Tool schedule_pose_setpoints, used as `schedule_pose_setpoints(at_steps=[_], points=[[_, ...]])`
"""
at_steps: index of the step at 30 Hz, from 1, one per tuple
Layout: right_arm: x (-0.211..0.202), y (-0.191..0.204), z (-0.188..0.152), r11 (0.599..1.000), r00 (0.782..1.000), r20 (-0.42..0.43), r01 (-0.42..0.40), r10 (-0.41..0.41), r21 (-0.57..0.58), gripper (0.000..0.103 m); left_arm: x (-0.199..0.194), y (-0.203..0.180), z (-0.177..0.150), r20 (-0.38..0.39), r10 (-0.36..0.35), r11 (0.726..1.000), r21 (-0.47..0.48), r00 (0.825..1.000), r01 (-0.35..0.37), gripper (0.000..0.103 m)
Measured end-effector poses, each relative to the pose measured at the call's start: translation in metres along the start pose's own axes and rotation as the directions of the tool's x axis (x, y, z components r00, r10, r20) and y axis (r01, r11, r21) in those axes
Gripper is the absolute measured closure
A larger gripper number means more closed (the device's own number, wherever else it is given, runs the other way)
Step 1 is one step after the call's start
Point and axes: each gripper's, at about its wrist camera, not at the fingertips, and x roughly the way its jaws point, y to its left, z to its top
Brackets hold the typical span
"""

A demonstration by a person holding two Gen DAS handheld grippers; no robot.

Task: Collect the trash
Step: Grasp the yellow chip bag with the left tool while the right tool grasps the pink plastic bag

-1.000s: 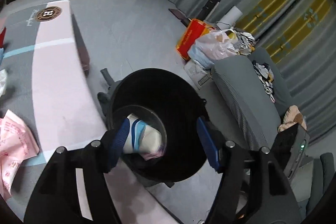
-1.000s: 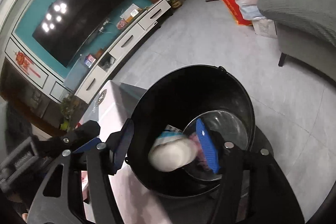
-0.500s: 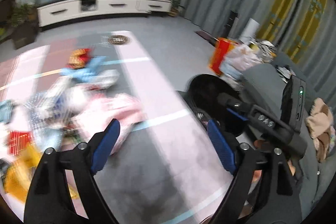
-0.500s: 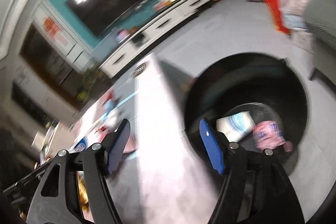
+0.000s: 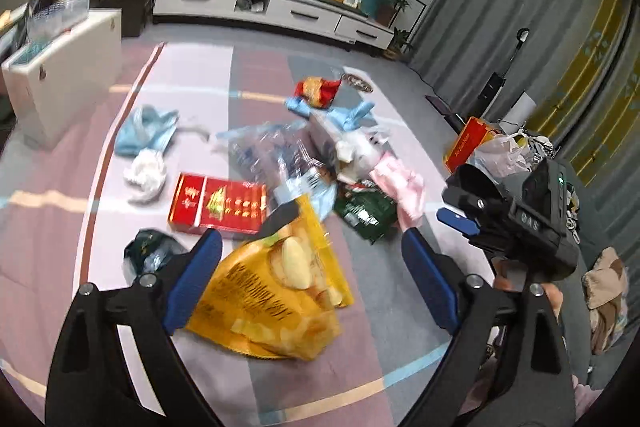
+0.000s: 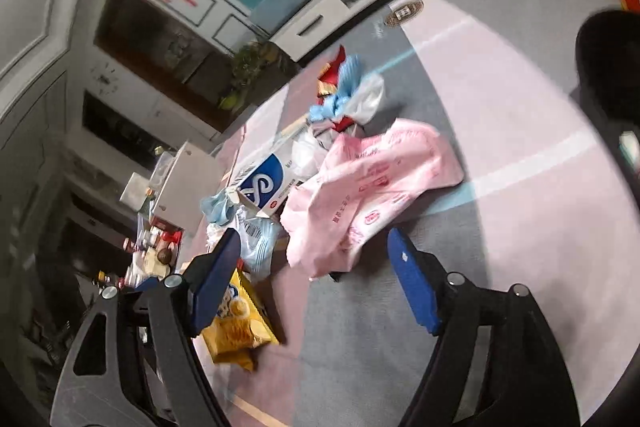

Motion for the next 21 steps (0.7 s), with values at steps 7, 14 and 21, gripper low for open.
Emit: schedule_pose_setpoints(at_steps=[7, 14, 21], points=[[0.027, -0.007, 0.002, 0.994, 1.000, -0.013, -0.012, 0.014, 0.112, 0.023, 0.019, 0.014, -0.008, -0.023, 0.030, 1.000, 0.006, 0.999, -0.030, 0.012], [0.028, -0.019, 0.000, 0.984, 1.000, -0.004, -0.018, 0.019, 0.175, 0.032, 0.037, 0.007, -0.015, -0.083, 0.058, 0.997, 0.050, 0.995, -0.054, 0.036], [0.013, -0.028, 0.002, 0.981, 0.999, -0.001, -0.050, 0.052, 0.185, 0.058, 0.037, -0.007, -0.031, -0.129, 0.041, 0.996, 0.085, 0.991, -0.030, 0.052]])
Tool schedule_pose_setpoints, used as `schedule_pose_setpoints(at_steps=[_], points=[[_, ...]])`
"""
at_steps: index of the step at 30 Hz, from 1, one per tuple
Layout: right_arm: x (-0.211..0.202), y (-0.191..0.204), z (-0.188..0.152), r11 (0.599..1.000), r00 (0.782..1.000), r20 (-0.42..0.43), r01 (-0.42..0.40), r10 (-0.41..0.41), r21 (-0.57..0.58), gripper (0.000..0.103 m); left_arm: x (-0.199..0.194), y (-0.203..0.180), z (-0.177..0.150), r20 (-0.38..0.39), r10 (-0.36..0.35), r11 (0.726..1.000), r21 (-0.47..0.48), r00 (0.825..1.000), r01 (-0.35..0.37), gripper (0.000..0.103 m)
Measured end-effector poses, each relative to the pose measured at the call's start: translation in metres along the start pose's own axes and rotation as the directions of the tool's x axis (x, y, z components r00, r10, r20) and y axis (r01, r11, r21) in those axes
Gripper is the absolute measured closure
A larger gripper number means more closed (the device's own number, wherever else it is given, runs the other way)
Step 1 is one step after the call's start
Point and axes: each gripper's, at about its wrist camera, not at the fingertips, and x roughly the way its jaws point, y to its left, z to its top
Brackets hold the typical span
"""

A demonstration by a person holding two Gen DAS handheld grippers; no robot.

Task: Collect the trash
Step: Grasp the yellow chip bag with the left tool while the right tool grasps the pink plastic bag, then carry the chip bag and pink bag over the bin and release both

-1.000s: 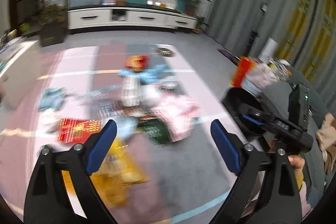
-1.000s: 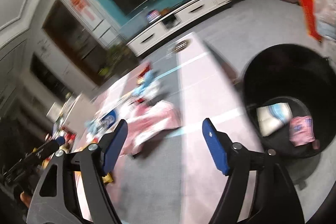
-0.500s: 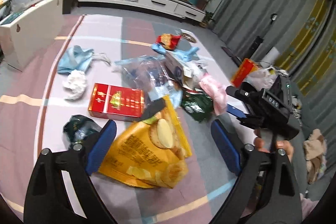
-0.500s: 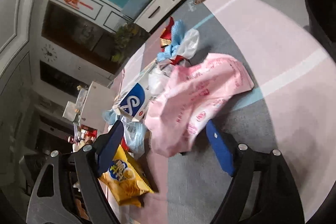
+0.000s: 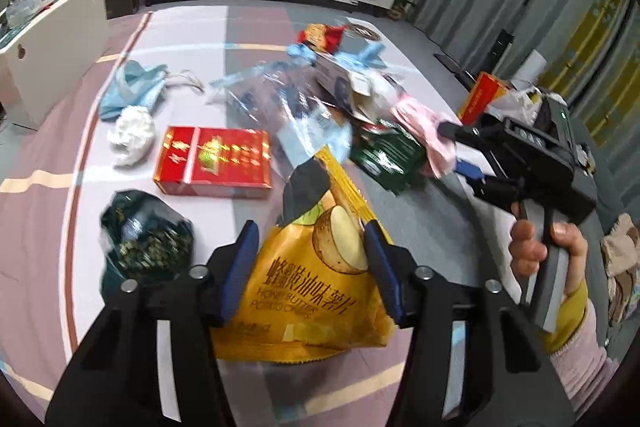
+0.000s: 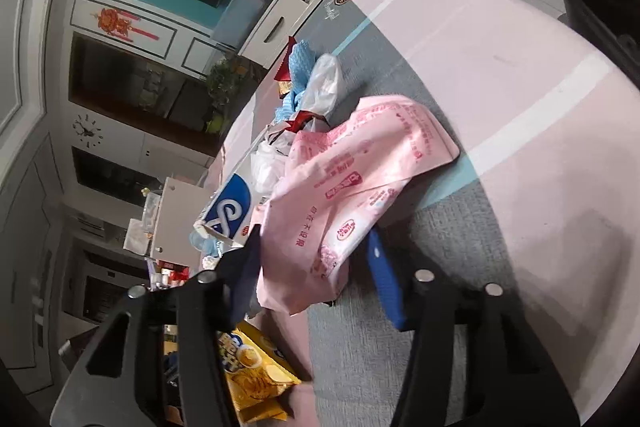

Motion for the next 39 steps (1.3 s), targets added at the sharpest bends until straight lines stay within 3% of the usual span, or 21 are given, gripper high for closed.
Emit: schedule_pose_setpoints(at_steps=[3, 7, 12, 18, 21, 25, 30, 34, 36, 39], points=[[-0.007, 0.000, 0.000, 1.000, 1.000, -0.002, 0.004, -0.004, -0.019, 0.074, -0.001, -0.009, -0.005, -0.004, -0.008, 1.000, 0.024, 1.000, 0.008, 0.067], [-0.009, 0.000, -0.002, 1.000, 1.000, -0.013, 0.007, -0.007, -0.028, 0.085, -0.001, -0.017, -0.011, -0.011, -0.020, 0.999, 0.028, 1.000, 0.020, 0.090], [-0.028, 0.005, -0.005, 0.998, 1.000, 0.015, 0.006, -0.005, -0.069, 0.089, -0.005, -0.021, -0.013, -0.013, -0.061, 0.998, 0.010, 0.998, 0.061, 0.094], [-0.069, 0.008, -0.001, 0.990, 0.994, 0.108, 0.030, -0.015, -0.139, 0.090, -0.029, -0.032, -0.005, 0.057, -0.189, 0.982, -0.002, 0.980, 0.189, 0.094], [-0.085, -0.004, 0.005, 0.992, 0.989, 0.146, 0.049, -0.032, -0.119, 0.090, -0.036, -0.044, 0.005, 0.107, -0.212, 0.977, 0.009, 0.971, 0.213, 0.094], [-0.105, -0.022, 0.015, 0.994, 0.981, 0.190, 0.065, -0.048, -0.083, 0.089, -0.028, -0.067, 0.020, 0.110, -0.246, 0.969, 0.027, 0.963, 0.244, 0.094], [-0.144, -0.044, 0.031, 0.990, 0.952, 0.288, 0.128, -0.106, -0.055, 0.089, -0.003, -0.121, 0.044, 0.081, -0.270, 0.961, 0.081, 0.959, 0.264, 0.094], [-0.181, -0.066, 0.042, 0.969, 0.892, 0.392, 0.248, -0.223, -0.014, 0.089, 0.015, -0.172, 0.073, 0.095, -0.302, 0.949, 0.125, 0.948, 0.290, 0.094], [-0.192, -0.080, 0.045, 0.955, 0.868, 0.410, 0.297, -0.280, 0.025, 0.089, 0.027, -0.201, 0.089, 0.111, -0.314, 0.945, 0.134, 0.943, 0.299, 0.094], [-0.195, -0.101, 0.049, 0.942, 0.857, 0.393, 0.327, -0.332, 0.081, 0.089, 0.050, -0.235, 0.106, 0.108, -0.326, 0.940, 0.144, 0.939, 0.310, 0.094]])
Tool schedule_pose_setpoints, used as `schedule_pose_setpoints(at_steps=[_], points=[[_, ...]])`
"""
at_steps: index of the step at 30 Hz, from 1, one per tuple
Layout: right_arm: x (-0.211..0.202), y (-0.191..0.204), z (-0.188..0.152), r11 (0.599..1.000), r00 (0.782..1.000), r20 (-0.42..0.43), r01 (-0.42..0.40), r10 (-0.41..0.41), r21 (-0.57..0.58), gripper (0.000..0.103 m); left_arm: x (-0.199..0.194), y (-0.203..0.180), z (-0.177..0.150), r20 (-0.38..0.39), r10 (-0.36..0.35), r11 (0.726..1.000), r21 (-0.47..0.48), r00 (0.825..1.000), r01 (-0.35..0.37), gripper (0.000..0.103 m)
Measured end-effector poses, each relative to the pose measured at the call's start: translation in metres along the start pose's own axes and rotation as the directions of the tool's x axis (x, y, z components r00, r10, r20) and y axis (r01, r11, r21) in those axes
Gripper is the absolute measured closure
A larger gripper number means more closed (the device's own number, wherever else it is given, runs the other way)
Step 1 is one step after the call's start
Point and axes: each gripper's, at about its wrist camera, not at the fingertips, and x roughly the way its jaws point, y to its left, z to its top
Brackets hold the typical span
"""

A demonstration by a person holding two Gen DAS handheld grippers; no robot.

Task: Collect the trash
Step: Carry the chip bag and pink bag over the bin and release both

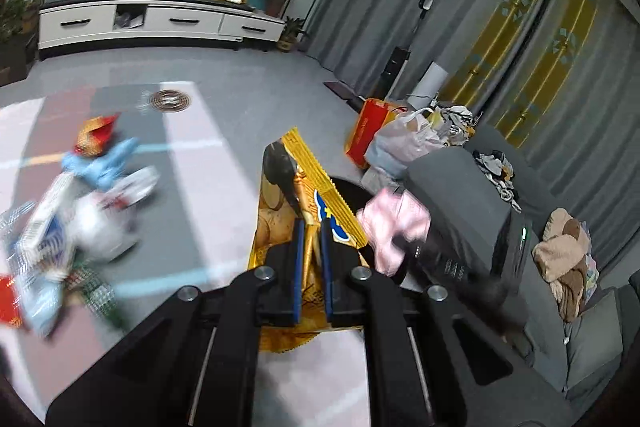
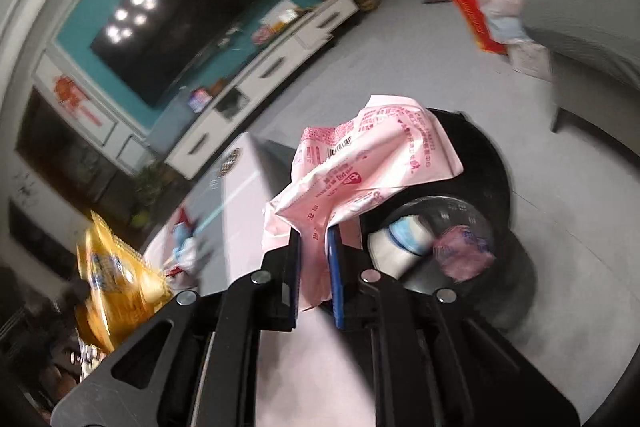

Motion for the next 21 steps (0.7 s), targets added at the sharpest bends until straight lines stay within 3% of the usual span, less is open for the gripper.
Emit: schedule_pose_setpoints(at_steps=[4, 11, 15, 17, 21], points=[[0.002, -0.010, 0.002, 0.999, 0.999, 0.000, 0.053, -0.053, -0.013, 0.089, 0.057, -0.028, 0.015, -0.054, -0.008, 1.000, 0.011, 0.999, 0.009, 0.093], [0.016, -0.021, 0.002, 0.990, 0.990, -0.040, 0.134, -0.136, -0.043, 0.087, 0.133, -0.040, 0.008, -0.161, 0.058, 0.998, 0.031, 0.985, -0.054, 0.089], [0.019, -0.025, 0.003, 0.982, 0.982, -0.047, 0.183, -0.185, -0.040, 0.072, 0.153, -0.042, 0.003, -0.184, 0.105, 0.993, 0.063, 0.977, -0.095, 0.065], [0.017, -0.027, 0.003, 0.981, 0.981, -0.044, 0.190, -0.191, -0.029, 0.068, 0.155, -0.040, 0.003, -0.185, 0.113, 0.992, 0.069, 0.976, -0.102, 0.060], [0.012, -0.029, 0.005, 0.981, 0.981, -0.023, 0.193, -0.194, -0.017, 0.063, 0.150, -0.039, 0.003, -0.172, 0.104, 0.993, 0.067, 0.980, -0.093, 0.036]])
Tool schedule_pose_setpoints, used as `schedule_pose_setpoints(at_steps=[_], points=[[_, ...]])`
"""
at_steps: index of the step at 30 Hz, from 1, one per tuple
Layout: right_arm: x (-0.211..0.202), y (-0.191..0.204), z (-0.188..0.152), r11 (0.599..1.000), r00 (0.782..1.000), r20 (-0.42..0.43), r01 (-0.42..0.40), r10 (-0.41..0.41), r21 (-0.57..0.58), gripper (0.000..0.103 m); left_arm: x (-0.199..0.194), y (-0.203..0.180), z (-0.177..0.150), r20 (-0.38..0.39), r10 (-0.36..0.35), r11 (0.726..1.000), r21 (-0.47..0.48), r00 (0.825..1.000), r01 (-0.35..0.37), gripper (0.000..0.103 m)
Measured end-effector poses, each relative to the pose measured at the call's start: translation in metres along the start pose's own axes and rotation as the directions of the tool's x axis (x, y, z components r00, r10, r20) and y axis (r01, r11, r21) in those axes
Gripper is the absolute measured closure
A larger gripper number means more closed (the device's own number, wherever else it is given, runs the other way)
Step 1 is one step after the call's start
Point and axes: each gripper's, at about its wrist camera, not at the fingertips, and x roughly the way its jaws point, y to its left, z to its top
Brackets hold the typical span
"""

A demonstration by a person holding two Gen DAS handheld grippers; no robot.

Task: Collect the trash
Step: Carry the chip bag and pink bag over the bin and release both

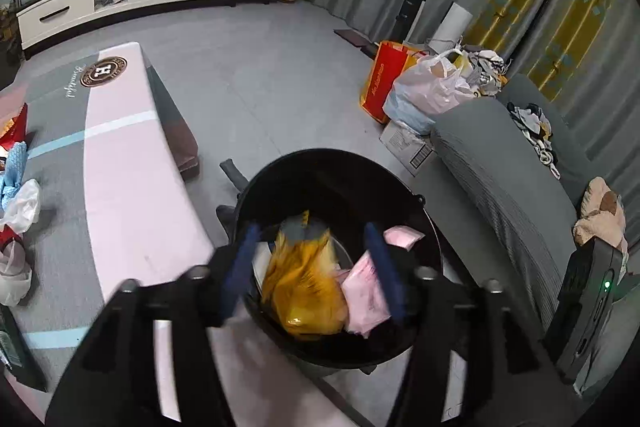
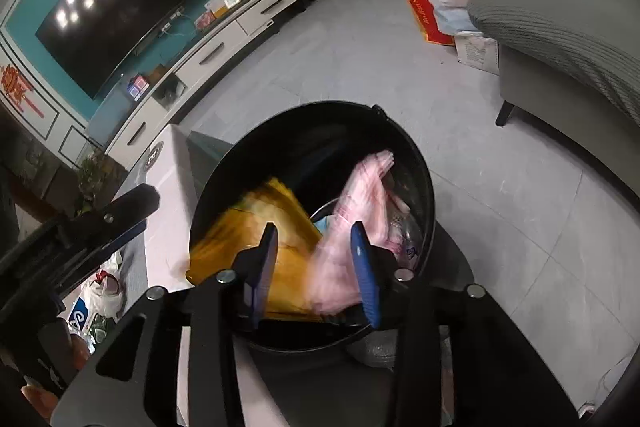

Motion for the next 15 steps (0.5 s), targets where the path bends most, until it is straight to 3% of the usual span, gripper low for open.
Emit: schedule_pose_setpoints(at_steps=[2, 4, 8, 15], points=[[-0.002, 0.000, 0.000, 1.000, 1.000, 0.010, 0.002, -0.002, 0.003, 0.063, -0.006, 0.005, -0.001, 0.004, -0.011, 1.000, -0.015, 1.000, 0.011, 0.033], [-0.003, 0.002, 0.000, 1.000, 1.000, 0.013, -0.011, 0.011, -0.002, 0.062, -0.016, 0.012, -0.005, 0.015, -0.033, 0.999, -0.039, 0.999, 0.033, 0.019], [-0.008, 0.012, -0.001, 0.998, 0.998, 0.022, -0.052, 0.052, -0.027, 0.056, -0.048, 0.029, -0.020, 0.075, -0.067, 0.994, -0.079, 0.995, 0.073, 0.006], [-0.020, 0.042, -0.010, 0.985, 0.989, 0.052, -0.133, 0.140, -0.107, 0.048, -0.115, 0.058, -0.050, 0.192, -0.067, 0.989, -0.116, 0.979, 0.090, 0.003]])
